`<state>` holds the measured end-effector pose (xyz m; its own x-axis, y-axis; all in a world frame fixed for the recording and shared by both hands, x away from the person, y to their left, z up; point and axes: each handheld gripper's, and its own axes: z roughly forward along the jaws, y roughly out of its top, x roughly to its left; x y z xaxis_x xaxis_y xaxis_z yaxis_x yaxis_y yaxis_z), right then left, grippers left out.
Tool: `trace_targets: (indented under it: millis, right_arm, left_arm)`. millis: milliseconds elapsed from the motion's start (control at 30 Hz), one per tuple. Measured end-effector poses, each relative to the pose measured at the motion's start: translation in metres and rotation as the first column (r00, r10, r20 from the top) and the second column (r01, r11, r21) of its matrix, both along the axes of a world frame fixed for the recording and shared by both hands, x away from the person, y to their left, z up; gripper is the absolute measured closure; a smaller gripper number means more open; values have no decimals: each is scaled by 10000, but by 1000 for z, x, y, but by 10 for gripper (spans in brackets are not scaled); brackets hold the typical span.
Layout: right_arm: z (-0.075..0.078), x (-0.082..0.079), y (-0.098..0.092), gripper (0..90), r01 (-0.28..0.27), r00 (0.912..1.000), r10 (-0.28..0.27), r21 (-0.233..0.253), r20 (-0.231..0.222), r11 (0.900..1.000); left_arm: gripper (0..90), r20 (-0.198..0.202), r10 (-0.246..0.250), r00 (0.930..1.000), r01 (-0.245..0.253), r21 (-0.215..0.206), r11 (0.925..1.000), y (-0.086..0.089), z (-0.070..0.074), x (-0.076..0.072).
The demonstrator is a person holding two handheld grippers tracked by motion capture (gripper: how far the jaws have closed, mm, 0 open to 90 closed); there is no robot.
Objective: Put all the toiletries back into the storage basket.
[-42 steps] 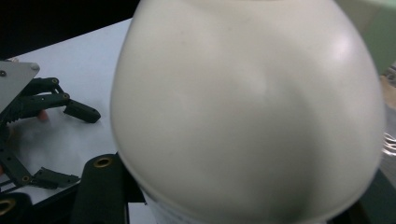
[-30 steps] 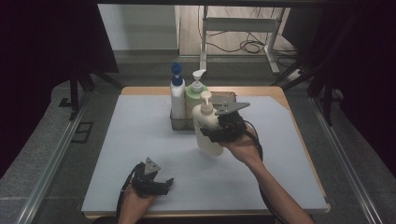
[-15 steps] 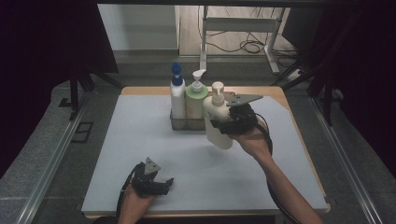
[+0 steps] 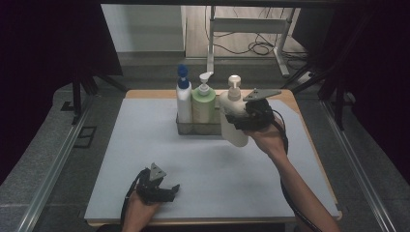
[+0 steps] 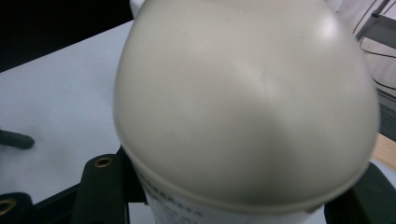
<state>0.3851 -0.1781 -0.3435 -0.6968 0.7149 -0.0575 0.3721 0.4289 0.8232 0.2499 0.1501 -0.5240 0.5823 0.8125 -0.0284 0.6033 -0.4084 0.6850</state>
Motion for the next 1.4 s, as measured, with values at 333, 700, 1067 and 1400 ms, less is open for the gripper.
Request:
trace_targets:
  millis: [333, 700, 1067, 1400]
  right_arm:
    - [3, 15, -4, 388, 443, 9990, -443, 52, 53, 9990]
    - [9, 30, -2, 389, 682, 9975, -684, 128, 173, 9976]
    - [9, 50, 1, 389, 962, 9950, -969, 302, 252, 9949]
    - [4, 69, 7, 389, 1186, 9920, -1198, 326, 402, 9924]
  left_arm:
    - [114, 2, -3, 10000, 3, 2, 10000, 0, 0, 0]
    - [114, 4, -1, 10000, 1, -2, 10000, 0, 0, 0]
    - [114, 5, 2, 10000, -2, -7, 10000, 0, 0, 0]
    - [115, 9, 13, 10000, -13, -36, 10000, 0, 0, 0]
